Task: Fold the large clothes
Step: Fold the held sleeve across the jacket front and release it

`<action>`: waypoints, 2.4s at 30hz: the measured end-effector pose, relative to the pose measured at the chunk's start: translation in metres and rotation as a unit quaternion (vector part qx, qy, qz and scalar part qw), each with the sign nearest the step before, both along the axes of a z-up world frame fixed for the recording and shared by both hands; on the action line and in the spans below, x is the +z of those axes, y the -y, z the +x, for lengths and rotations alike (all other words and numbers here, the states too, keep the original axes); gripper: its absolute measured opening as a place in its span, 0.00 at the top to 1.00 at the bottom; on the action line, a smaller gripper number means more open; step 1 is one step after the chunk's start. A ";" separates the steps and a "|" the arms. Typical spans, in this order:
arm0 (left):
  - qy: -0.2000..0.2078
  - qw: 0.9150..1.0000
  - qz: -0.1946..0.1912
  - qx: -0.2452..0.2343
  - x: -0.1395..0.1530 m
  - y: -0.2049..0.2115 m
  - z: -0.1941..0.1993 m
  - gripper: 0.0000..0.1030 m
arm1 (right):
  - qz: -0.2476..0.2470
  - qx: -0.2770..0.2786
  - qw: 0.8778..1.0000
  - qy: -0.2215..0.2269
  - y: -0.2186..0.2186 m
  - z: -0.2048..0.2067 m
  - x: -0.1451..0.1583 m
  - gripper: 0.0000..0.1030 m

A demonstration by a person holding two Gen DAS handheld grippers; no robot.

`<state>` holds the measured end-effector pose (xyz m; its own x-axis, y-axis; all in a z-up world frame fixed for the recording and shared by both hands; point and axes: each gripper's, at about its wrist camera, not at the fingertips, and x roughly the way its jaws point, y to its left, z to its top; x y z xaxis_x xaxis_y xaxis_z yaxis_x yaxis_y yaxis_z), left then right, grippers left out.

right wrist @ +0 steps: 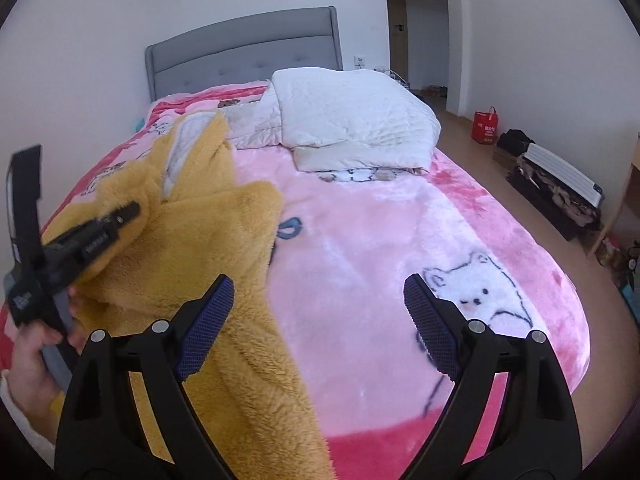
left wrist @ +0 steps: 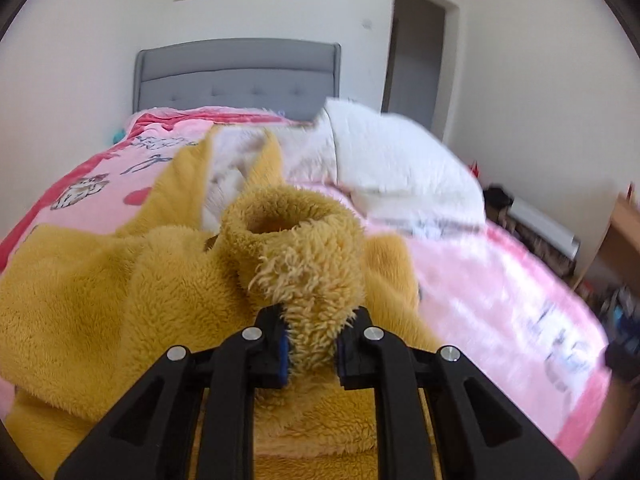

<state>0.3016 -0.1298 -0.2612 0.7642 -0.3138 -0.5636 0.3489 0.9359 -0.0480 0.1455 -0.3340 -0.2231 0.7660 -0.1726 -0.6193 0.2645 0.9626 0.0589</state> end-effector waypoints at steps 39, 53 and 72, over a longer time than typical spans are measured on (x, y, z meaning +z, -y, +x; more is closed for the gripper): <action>-0.110 0.991 -0.008 0.080 -0.026 -0.276 0.048 0.05 | 0.255 0.221 0.916 -0.217 -0.136 0.278 -0.057 0.24; -0.123 0.987 -0.039 0.093 -0.031 -0.280 0.048 0.05 | 0.309 0.242 0.902 -0.181 -0.108 0.280 -0.042 0.85; -0.109 0.990 -0.032 0.079 -0.033 -0.257 0.042 0.04 | 0.310 0.168 0.926 -0.134 -0.018 0.228 -0.072 0.59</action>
<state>0.3434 0.1268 -0.2939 0.6684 -0.2412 -0.7036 0.1734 0.9704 -0.1680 0.3733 -0.3162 -0.2953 0.5157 0.5001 -0.6957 0.0412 0.7965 0.6032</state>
